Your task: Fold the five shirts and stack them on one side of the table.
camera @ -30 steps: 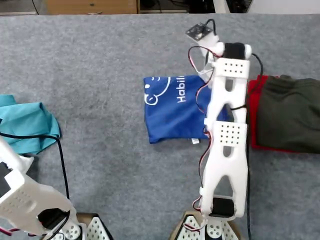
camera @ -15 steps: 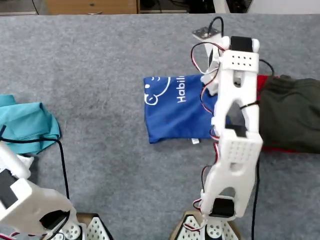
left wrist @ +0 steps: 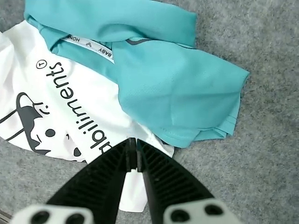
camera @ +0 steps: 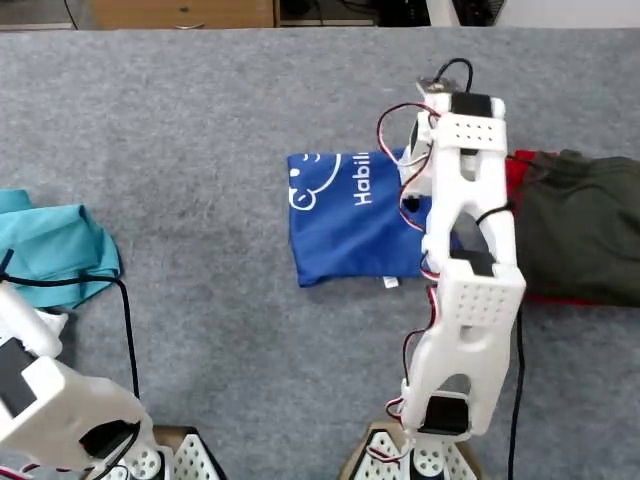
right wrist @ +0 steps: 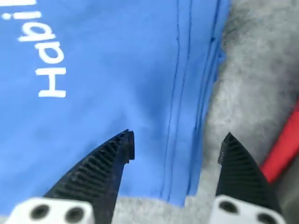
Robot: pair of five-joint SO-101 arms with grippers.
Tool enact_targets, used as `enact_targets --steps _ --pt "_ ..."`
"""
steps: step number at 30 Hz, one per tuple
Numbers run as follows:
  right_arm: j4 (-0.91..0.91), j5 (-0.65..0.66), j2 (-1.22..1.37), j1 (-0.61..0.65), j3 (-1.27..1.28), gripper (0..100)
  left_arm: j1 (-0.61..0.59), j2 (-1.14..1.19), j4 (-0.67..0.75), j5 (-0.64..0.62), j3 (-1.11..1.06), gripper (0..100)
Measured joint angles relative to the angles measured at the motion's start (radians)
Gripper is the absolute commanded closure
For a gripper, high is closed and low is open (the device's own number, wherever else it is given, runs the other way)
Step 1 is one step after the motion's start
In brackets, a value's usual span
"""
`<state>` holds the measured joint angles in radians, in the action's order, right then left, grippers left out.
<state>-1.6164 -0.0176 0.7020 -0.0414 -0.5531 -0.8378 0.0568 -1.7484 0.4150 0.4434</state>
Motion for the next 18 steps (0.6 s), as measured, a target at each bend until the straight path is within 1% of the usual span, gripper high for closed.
enact_targets --steps 7,8,10,14,15,16,18 --pt "0.018 -0.008 0.144 0.017 -0.026 70.4 0.0 0.0 0.0 0.0 0.0 98" --pt "0.009 -0.008 0.16 0.023 -0.046 72.1 0.0 0.0 0.0 0.0 0.0 98" --pt "-0.021 -0.008 0.19 0.032 -0.094 79.2 0.0 0.0 0.0 0.0 0.0 98" --pt "-0.1 -0.009 0.252 0.035 -0.213 99.0 0.0 0.0 0.0 0.0 0.0 98" --pt "-0.117 -0.009 0.267 0.034 -0.242 99.8 0.0 0.0 0.0 0.0 0.0 98" --pt "-0.132 0.005 0.281 0.034 -0.27 98.7 0.0 0.0 0.0 0.0 0.0 98" --pt "-0.146 0.046 0.299 0.034 -0.304 99.8 -0.002 0.0 0.0 0.0 0.0 98"
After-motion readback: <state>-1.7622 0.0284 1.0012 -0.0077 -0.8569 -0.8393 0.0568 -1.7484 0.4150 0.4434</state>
